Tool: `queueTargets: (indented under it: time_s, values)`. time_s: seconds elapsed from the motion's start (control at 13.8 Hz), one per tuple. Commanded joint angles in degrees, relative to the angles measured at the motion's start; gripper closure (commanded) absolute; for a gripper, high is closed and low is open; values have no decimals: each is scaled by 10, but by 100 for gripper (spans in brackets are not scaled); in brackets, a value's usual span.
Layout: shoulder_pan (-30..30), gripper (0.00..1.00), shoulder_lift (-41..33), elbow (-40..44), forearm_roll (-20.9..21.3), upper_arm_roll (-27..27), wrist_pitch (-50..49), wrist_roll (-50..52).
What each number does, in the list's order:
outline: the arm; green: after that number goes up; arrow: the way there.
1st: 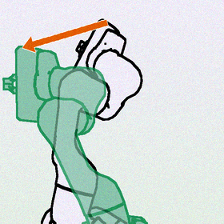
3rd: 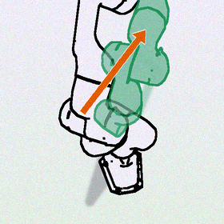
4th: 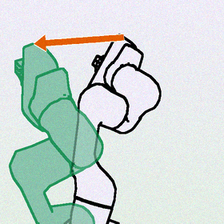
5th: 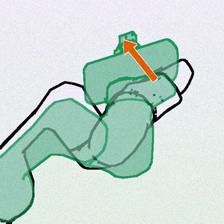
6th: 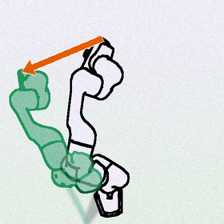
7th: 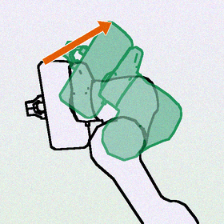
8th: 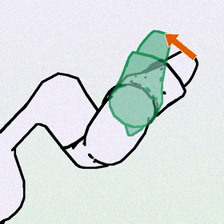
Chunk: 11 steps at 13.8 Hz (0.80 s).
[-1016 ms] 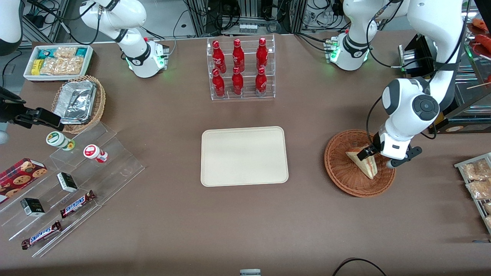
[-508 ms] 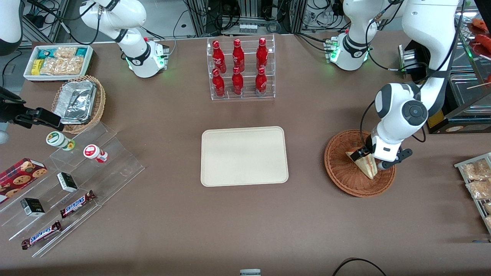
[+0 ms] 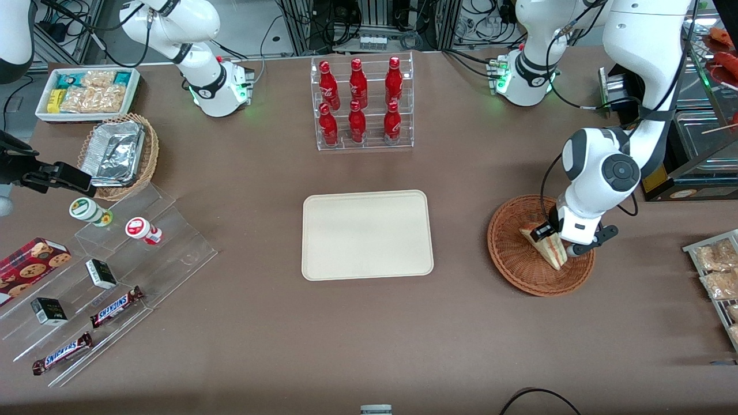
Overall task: Place sandwich from basket to tray
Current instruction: 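Lower the left gripper and close it on the sandwich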
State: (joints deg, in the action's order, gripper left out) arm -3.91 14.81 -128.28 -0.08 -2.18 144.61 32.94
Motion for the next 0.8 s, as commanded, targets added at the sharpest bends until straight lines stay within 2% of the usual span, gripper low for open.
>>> queueTargets:
  time_s: [0.0,0.22,0.44,0.73]
  values:
    - [0,100,-25,-3,11,2,-25,5]
    - [0,100,-74,40,15,1,-133,5]
    - [-17,100,-72,159,13,-16,-271,14]
    - [-84,100,-50,250,3,-23,-324,13]
